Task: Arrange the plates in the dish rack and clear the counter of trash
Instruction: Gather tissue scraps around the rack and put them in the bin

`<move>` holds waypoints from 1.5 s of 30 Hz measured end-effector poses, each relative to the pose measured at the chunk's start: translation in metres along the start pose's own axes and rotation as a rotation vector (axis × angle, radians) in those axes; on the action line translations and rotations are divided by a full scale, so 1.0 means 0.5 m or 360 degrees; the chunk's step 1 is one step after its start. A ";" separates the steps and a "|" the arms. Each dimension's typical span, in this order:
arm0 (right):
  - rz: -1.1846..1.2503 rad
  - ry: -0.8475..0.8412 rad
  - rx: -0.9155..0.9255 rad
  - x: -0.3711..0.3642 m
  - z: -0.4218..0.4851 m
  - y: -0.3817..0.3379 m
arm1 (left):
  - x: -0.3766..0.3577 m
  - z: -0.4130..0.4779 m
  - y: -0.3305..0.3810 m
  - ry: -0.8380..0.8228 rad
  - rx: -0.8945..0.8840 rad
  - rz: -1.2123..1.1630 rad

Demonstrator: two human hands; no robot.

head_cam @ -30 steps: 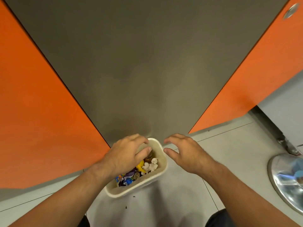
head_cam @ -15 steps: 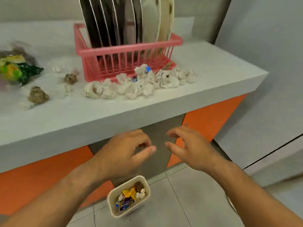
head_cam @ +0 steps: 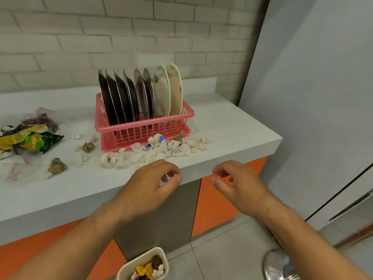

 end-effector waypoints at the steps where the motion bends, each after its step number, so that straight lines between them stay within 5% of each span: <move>1: -0.0008 -0.0008 -0.0001 0.000 0.004 0.001 | -0.001 0.002 -0.002 0.0005 0.0016 0.0007; 20: -0.0173 -0.0033 -0.0152 -0.003 0.259 0.146 | -0.021 0.299 -0.080 0.0148 -0.0096 0.0046; 34: -0.0267 -0.0514 0.0059 -0.080 0.496 0.275 | -0.092 0.421 -0.098 0.0234 0.0133 0.0318; 42: -0.0194 -0.0524 0.0217 -0.097 0.519 0.342 | -0.144 0.491 -0.089 0.0051 0.0458 0.0515; 45: -0.0028 -0.0415 0.0167 -0.054 0.522 0.369 | -0.188 0.533 -0.088 -0.0208 0.0442 0.0925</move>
Point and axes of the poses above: each hand's wrist, its own z-axis towards the middle knuckle, its own x-axis out of the back of the hand, y = z × x, the point moved 6 cm from there along z, towards the middle knuckle, and after that the axes turned 1 degree about -y, right-handed, at the moved point
